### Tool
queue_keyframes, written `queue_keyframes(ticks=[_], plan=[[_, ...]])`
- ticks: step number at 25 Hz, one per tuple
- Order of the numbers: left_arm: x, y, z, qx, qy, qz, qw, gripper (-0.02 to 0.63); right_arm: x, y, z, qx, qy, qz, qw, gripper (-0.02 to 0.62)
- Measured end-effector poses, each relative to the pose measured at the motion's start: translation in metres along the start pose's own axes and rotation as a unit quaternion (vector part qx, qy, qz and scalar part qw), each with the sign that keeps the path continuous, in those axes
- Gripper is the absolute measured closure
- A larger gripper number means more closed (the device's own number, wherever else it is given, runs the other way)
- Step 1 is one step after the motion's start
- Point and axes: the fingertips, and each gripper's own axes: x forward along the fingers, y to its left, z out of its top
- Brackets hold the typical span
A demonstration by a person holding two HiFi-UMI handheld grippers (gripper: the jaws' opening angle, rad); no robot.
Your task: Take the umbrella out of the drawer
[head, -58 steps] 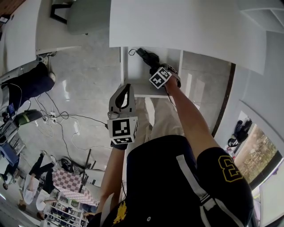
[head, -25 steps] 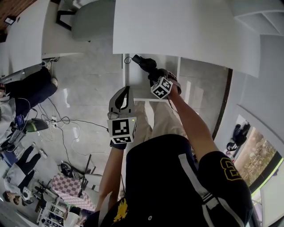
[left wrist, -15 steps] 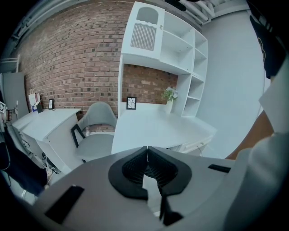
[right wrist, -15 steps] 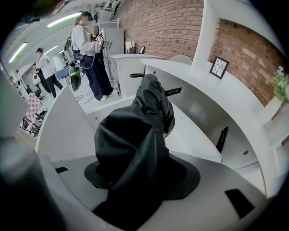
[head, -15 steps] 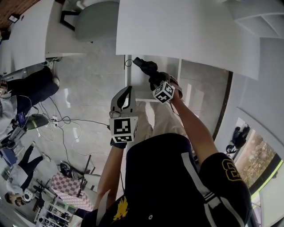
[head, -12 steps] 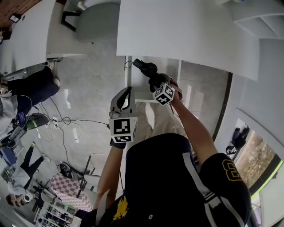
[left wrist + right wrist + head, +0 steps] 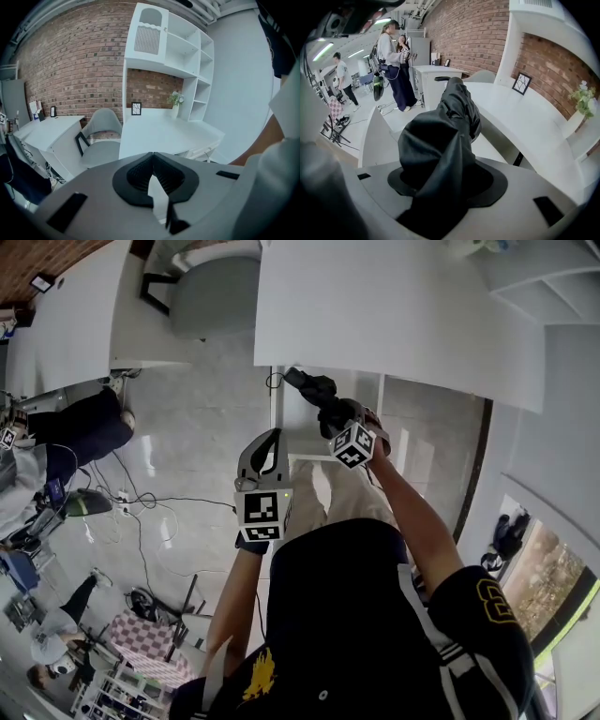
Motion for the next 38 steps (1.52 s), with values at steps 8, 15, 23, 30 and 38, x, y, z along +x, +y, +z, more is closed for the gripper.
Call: queue_keyframes(ticks=[8,15,23,30,38], plan=[[0.007,0.001,0.022,0.006,-0.012,-0.006,0.9999,0.586,-0.013,-0.014,0.018,0.011,-0.014,-0.01,1.0,0.328],[0.0,-0.008,0.033,0.013,-0.021,-0.014,0.9996,0.586,-0.037,-0.018,0.031,0.026,-0.03,-0.025,0.999,0.328],[-0.003,-0.012,0.056,0.032,-0.033,-0.025,0.9987,0.586,-0.069,-0.038,0.046,0.051,-0.047,-0.046,0.997,0.328],[0.001,-0.014,0.078,0.046,-0.046,-0.034,0.9973,0.586,-0.098,-0.057,0.065,0.072,-0.071,-0.063,0.993,0.328],[0.001,-0.017,0.104,0.055,-0.064,-0.04,0.9956,0.586,-0.13,-0.074,0.087,0.077,-0.094,-0.081,0.989,0.328]])
